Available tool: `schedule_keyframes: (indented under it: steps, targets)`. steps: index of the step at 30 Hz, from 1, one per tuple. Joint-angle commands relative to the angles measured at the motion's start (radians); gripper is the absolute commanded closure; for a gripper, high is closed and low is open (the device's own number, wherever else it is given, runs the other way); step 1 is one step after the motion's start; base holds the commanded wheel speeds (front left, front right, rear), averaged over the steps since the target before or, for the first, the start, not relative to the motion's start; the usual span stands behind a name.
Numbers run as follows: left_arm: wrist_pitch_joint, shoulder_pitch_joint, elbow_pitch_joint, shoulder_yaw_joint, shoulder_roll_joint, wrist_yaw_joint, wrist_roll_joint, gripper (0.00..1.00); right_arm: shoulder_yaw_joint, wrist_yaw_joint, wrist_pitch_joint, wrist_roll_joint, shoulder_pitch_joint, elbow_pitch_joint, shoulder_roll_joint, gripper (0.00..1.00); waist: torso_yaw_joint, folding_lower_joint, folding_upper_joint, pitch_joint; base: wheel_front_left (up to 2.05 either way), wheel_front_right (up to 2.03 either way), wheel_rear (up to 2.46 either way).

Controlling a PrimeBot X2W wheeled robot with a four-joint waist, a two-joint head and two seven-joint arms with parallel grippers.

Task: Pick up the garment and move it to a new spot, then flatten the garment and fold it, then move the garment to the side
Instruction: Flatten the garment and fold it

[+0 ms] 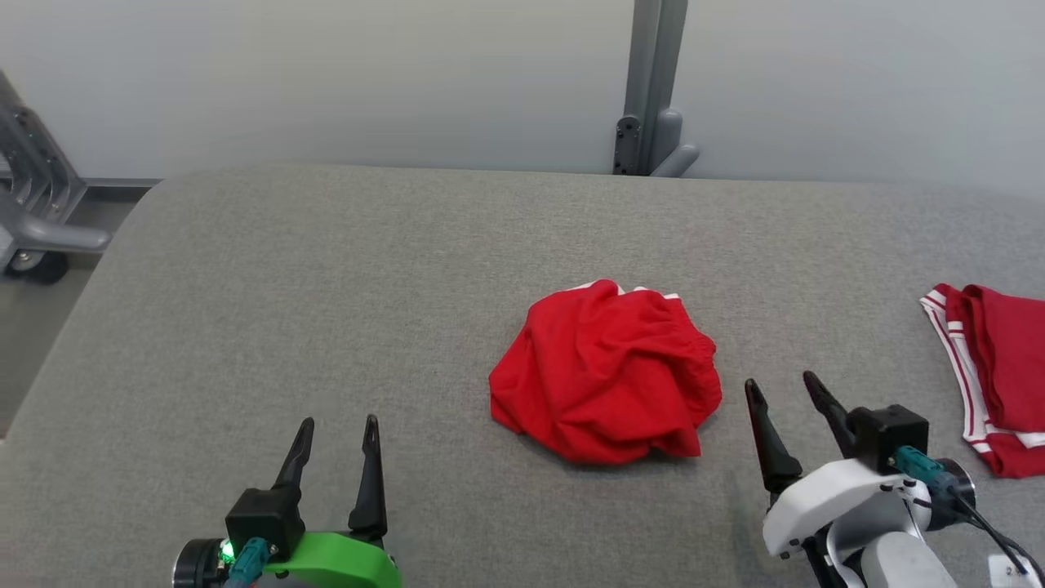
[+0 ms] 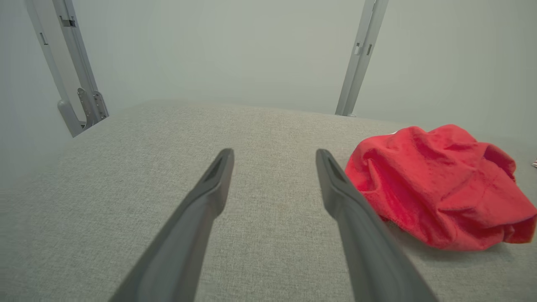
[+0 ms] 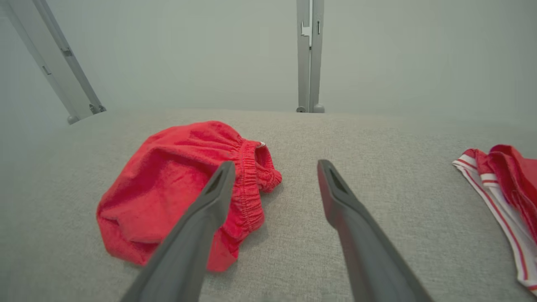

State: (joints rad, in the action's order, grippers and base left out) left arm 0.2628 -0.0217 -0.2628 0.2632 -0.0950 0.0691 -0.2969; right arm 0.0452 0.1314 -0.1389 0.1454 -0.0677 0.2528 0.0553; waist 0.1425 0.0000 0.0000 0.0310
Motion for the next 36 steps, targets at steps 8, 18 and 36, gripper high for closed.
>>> schedule_keyframes:
  steps: [8, 18, 36]
  targets:
    - [0.002, -0.041, 0.002, -0.003, 0.012, -0.010, 0.021, 0.00, 0.051, -0.001, 0.031, 0.009, -0.153, 0.265, 0.083, 0.00, 0.132, 0.0000, 0.0000, -0.075, 0.00, 0.00, 0.00]
    - [0.002, -0.060, 0.005, -0.017, 0.026, -0.016, 0.027, 0.00, 0.120, -0.001, 0.001, 0.075, -0.293, 0.460, 0.116, 0.53, 0.193, 0.0000, 0.0000, -0.128, 0.00, 0.00, 0.00]
    - [0.002, -0.067, -0.003, -0.034, 0.039, -0.026, 0.045, 0.00, 0.164, -0.001, -0.125, 0.097, -0.501, 0.493, 0.121, 1.00, 0.143, 0.0000, 0.0000, -0.126, 0.00, 0.00, 0.00]
